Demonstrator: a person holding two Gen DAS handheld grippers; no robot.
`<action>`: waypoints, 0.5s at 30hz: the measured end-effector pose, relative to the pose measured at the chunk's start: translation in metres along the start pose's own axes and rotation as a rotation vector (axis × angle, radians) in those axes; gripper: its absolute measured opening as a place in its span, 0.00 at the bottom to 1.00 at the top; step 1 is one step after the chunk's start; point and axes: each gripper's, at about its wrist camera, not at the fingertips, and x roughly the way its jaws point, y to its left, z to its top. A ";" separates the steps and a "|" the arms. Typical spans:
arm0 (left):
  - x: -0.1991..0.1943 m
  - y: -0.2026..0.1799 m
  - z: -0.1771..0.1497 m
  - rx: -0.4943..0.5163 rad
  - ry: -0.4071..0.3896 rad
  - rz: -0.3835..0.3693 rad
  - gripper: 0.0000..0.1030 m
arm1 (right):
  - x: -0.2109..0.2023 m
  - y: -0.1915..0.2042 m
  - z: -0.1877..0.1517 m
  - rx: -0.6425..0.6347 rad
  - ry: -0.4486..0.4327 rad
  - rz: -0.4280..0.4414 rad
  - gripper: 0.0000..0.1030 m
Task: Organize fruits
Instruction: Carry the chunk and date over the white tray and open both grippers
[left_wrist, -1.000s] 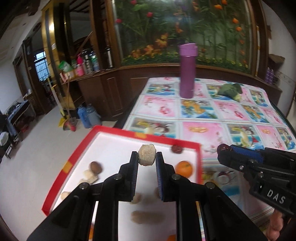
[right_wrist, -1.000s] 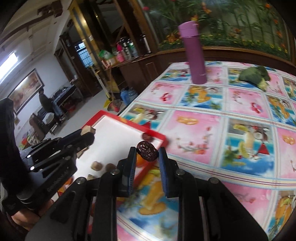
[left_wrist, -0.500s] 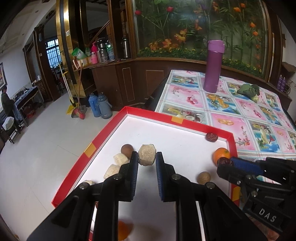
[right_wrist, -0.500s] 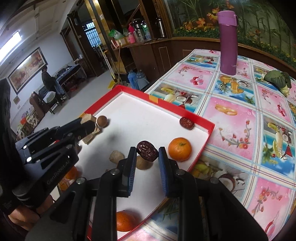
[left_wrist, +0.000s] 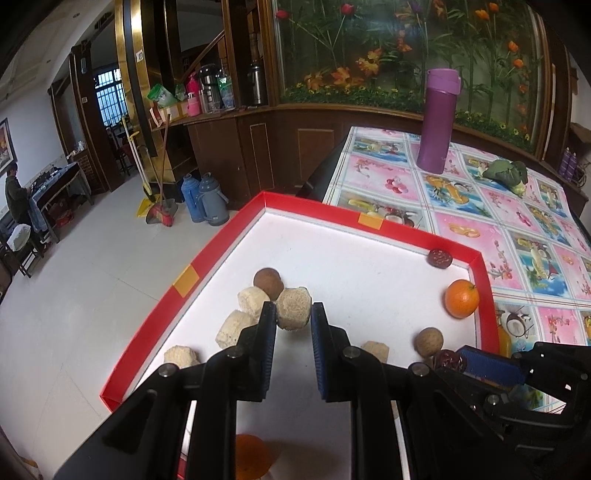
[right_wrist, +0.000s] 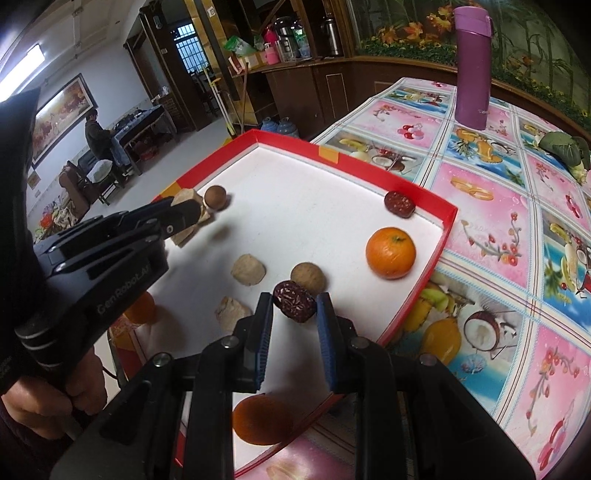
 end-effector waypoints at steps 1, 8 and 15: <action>0.001 0.000 0.000 0.000 0.004 0.002 0.17 | 0.001 0.000 -0.001 -0.001 0.004 0.000 0.25; 0.011 0.005 -0.003 -0.004 0.039 0.022 0.17 | 0.007 -0.006 -0.006 0.024 0.027 -0.011 0.25; 0.018 0.003 -0.006 0.000 0.076 0.033 0.17 | 0.007 -0.003 -0.006 0.013 0.044 -0.026 0.26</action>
